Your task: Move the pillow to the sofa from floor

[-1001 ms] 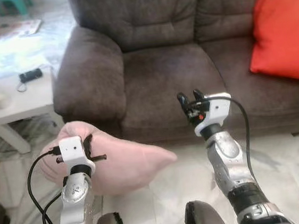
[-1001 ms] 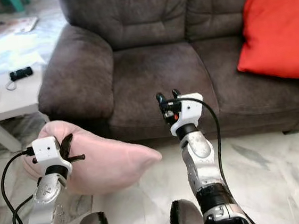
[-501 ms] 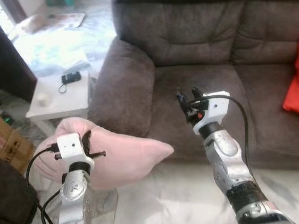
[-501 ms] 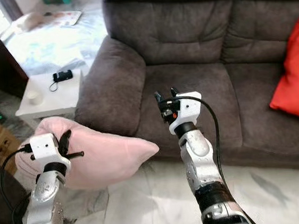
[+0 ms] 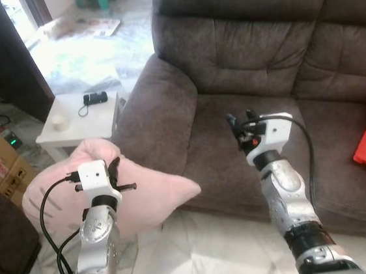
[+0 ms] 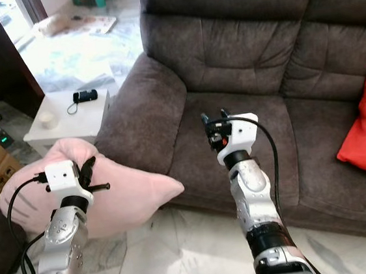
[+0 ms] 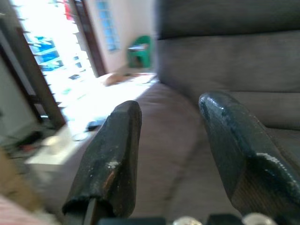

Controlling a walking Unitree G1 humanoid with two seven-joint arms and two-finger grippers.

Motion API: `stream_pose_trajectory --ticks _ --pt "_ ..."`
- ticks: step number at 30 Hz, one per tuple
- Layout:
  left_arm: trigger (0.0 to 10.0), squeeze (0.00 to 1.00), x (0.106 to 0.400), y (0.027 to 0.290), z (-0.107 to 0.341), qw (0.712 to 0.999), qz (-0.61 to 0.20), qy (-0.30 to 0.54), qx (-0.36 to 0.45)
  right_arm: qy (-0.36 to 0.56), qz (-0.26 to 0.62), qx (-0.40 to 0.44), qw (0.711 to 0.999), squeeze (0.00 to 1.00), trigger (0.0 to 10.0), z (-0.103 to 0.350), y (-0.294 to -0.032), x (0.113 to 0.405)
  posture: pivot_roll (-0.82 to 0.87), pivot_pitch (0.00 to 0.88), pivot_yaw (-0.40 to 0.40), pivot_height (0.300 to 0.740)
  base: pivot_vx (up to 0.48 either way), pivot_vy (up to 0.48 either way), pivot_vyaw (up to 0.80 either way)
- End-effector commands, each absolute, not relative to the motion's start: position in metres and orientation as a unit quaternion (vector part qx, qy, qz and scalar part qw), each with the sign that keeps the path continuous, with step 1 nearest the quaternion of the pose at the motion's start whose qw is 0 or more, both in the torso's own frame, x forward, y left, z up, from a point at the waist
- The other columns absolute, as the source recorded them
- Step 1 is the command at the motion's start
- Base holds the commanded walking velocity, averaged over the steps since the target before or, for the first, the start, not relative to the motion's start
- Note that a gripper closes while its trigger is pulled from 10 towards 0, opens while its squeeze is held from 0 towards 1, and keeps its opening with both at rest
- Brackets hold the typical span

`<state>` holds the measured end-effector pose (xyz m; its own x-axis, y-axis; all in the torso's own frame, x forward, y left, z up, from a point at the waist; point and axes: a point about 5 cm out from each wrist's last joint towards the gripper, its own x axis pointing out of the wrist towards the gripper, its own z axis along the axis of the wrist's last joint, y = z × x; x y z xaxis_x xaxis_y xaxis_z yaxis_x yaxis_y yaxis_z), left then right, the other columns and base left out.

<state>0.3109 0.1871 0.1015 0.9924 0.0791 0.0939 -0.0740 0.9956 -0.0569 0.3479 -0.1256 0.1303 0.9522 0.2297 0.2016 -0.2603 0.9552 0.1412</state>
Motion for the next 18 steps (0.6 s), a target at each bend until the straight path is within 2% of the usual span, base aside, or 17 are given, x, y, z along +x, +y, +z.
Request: stream_pose_trajectory --ticks 1,18 --pt "10.0 0.0 0.3144 0.1908 0.125 0.994 0.041 -0.101 -0.024 -0.093 0.134 0.079 0.983 0.0 10.0 0.1322 -0.1211 0.3494 0.02 0.056 -0.021 0.74 0.0 0.0 0.0" --pt "10.0 0.0 0.3149 0.1877 0.1333 0.993 0.03 -0.111 -0.029 -0.076 0.135 0.062 0.986 0.0 10.0 0.1271 -0.1235 0.3514 0.03 0.053 -0.022 0.74 0.0 0.0 0.0"
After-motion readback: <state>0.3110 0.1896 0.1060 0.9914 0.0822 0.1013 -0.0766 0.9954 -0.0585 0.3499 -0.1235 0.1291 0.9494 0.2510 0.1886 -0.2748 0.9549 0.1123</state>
